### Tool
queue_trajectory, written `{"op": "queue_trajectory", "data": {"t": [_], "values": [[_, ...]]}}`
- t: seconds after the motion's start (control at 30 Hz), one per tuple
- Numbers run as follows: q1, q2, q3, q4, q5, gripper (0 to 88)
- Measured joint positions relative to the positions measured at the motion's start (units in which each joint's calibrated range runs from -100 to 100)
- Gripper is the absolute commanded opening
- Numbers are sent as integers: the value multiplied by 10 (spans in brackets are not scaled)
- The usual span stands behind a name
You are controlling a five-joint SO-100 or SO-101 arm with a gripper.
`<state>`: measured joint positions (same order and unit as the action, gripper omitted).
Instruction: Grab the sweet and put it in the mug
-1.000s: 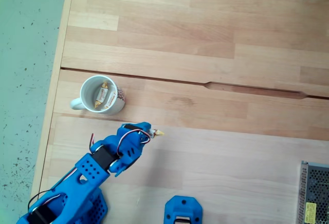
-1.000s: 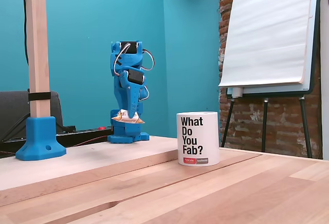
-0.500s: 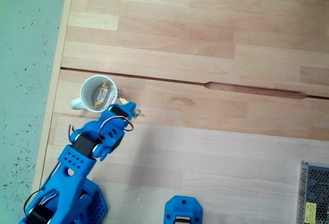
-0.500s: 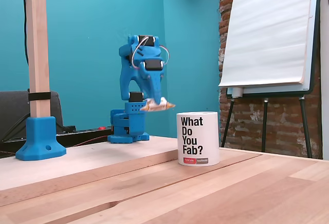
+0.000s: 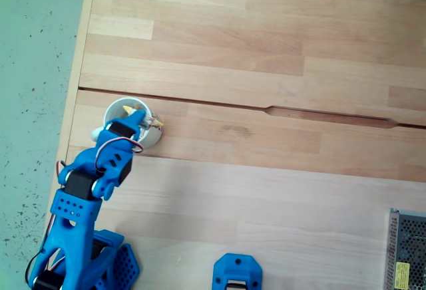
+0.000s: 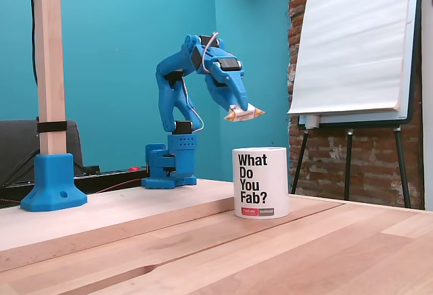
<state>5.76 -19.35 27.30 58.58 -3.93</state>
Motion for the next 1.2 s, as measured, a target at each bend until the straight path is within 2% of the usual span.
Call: {"op": "queue_trajectory", "data": {"t": [0.37,0.73,0.93,1.2], "values": [[-68,0,27,-2,0,0],[-79,-1,50,-2,1,5],[-79,-1,50,-2,4,165],[-79,-1,56,-2,2,285]]}}
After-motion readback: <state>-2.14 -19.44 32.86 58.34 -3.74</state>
